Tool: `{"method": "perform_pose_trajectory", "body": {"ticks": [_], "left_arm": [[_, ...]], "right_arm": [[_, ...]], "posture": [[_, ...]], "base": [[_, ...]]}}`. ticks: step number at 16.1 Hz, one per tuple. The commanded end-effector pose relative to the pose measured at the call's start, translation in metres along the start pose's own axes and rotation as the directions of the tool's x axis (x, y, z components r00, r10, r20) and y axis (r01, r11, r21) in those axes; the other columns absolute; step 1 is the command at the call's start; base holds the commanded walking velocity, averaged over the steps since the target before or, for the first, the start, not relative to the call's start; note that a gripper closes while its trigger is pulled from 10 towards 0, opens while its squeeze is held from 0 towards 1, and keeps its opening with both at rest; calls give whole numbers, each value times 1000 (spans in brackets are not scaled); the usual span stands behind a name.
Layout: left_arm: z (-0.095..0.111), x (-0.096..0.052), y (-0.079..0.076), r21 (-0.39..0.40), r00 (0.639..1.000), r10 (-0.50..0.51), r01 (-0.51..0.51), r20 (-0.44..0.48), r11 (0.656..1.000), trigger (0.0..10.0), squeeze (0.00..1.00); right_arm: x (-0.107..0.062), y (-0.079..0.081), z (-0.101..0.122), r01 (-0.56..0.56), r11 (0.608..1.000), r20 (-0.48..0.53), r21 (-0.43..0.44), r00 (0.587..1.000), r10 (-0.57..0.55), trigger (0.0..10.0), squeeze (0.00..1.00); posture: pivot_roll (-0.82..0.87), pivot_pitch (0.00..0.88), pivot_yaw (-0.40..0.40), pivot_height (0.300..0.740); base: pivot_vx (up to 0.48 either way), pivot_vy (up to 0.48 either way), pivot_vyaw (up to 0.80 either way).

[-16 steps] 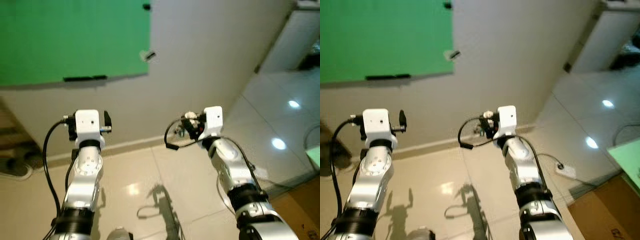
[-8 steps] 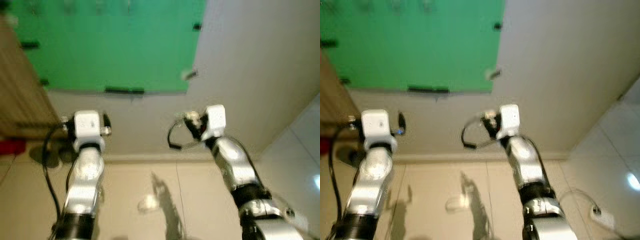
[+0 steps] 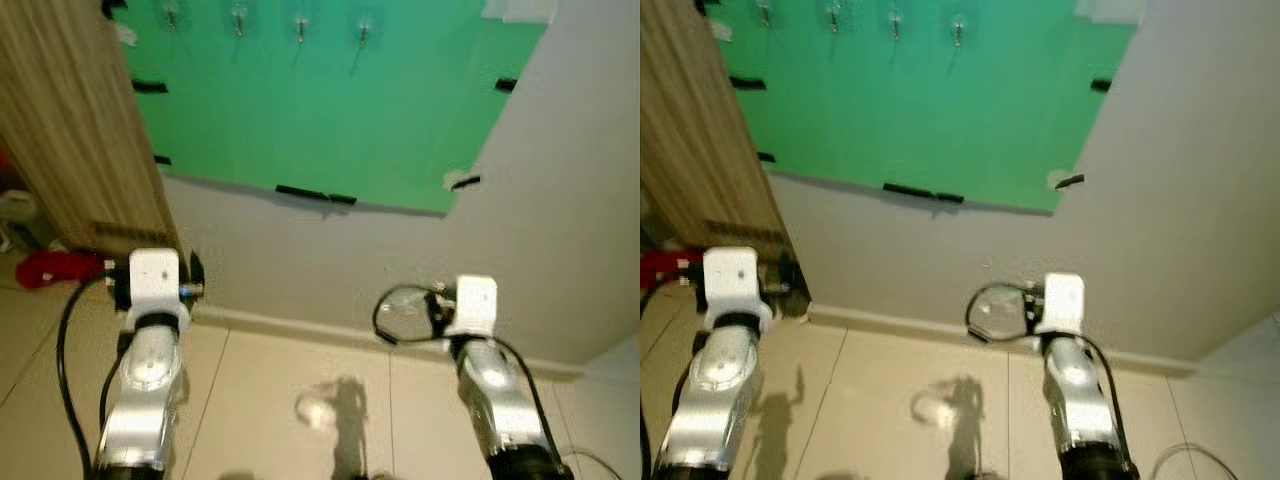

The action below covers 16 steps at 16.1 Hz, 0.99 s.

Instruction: Hang keys on a hook

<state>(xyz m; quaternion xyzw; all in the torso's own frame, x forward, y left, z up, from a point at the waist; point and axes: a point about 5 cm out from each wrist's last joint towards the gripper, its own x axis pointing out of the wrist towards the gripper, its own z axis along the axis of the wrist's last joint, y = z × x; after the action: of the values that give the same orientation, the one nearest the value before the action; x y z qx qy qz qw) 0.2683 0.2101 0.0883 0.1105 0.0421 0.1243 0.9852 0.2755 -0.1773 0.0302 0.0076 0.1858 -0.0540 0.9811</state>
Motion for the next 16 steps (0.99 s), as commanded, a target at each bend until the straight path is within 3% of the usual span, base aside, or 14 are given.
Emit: {"method": "perform_pose_trajectory", "body": {"ticks": [1,2,4,6,7,8,9,10,12,13,15,16], "left_arm": [[12,6,-10,-27,998,-48,49,46,998,10000,0],[14,7,-12,-33,996,-61,63,58,997,10000,0],[24,11,-23,-68,977,-178,187,120,980,10000,0],[31,13,-29,-57,942,-295,307,157,950,10000,0],[35,16,-30,-35,919,-358,368,166,929,10000,0],[38,19,-29,-28,911,-375,385,170,922,10000,0],[43,27,-24,-2,892,-408,416,194,909,10000,0],[46,32,-21,3,869,-447,457,213,890,10000,0],[54,40,-11,125,823,-519,504,230,855,10000,0],[56,43,-7,144,800,-551,532,237,835,10000,0],[62,44,-8,192,715,-658,629,237,753,10000,0],[63,43,-9,185,689,-688,663,227,725,10000,0]], "right_arm": [[-2,1,19,6,1000,90,-11,996,-5,10000,0],[-2,2,20,0,1000,99,-13,995,2,10000,0],[-6,14,32,-60,997,163,-44,984,66,10000,0],[-11,30,42,-206,977,183,-49,960,212,10000,0],[-10,40,52,-339,938,181,-74,920,347,10000,0],[-9,44,59,-402,912,180,-84,894,411,10000,0],[-10,48,77,-519,840,184,-157,820,542,10000,0],[-10,46,85,-557,801,164,-222,788,593,10000,0],[-9,36,102,-607,721,112,-333,734,670,10000,0],[-8,33,109,-620,694,99,-366,716,691,10000,0],[-7,28,127,-654,645,87,-396,672,735,10000,0],[-7,28,131,-668,632,83,-393,658,748,10000,0]], "posture": [[16,12,-69,740],[14,10,-67,740],[5,17,-66,740],[-2,22,-62,740],[-5,23,-60,740],[-6,23,-60,740],[-12,21,-55,740],[-13,18,-52,740],[-11,17,-47,740],[-11,19,-43,740],[-8,20,-46,740],[-8,20,-46,740]], "base": [[0,0,0],[0,0,0],[0,0,0],[0,0,0],[0,0,0],[0,0,0],[0,0,0],[0,0,0],[0,0,0],[0,0,0],[0,0,0],[0,0,0]]}}
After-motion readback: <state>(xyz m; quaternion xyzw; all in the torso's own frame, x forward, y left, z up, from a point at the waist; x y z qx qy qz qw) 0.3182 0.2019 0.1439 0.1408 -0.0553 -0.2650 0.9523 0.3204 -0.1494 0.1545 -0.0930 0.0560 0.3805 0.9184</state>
